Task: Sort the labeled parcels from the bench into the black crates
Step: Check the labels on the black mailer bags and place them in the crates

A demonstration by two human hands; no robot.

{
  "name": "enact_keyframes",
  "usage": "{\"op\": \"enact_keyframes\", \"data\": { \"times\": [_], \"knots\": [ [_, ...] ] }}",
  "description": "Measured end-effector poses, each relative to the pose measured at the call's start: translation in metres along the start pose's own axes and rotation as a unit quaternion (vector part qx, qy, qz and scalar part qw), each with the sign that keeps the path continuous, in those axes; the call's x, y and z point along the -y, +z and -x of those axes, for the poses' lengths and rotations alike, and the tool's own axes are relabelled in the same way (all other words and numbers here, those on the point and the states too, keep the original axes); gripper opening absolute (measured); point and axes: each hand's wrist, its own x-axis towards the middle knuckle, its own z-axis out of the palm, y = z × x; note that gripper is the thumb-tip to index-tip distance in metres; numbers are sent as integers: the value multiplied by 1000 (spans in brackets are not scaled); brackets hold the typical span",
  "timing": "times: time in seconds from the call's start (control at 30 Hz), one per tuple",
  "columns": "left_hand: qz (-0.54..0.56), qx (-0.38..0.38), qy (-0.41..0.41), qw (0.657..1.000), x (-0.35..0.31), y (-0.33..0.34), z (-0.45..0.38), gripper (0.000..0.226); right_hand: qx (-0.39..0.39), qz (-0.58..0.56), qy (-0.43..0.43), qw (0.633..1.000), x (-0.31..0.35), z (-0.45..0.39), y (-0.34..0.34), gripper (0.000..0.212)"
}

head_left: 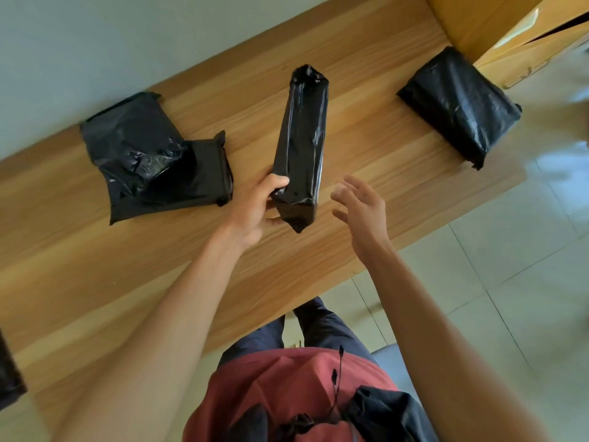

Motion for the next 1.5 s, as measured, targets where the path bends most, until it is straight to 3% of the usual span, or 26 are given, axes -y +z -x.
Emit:
{"op": "enact_keyframes", "data": {
  "times": [0.07, 0.17, 0.27, 0.4, 0.53, 0.63, 0.8, 1.17, 1.5],
  "knots": [
    [74, 41, -9, 996, 5, -3, 9, 57, 49, -30, 28, 998, 3, 4, 2, 47],
    [168, 63, -20, 984, 9, -5, 20, 59, 112, -67, 26, 991, 9, 12, 7, 34],
    [167, 61, -18, 984, 7, -4, 31, 71, 123, -118, 23, 985, 16, 16, 9, 28],
    [21, -21, 87, 996, -6, 4, 44, 40, 78, -137, 15, 987, 22, 21, 5, 26],
    [-125, -119, 225, 959, -11, 7, 55, 38, 59, -104, -51, 992, 26, 29, 1, 29],
    [-131, -122, 226, 958, -10, 13, 64, 34, 53, -85, -100, 990, 30, 38, 5, 32],
    [-188, -171, 261, 931, -1, 16, 79, 49, 59, -42, -174, 982, 34, 47, 9, 31],
    [-156, -303, 271, 900, 23, -22, 130, 53, 165, -18, -165, 972, 29, 80, 55, 34],
    [-38, -426, 270, 863, 69, -121, 240, 51, 321, 61, -201, 923, 8, 167, 172, 41]
  ]
}}
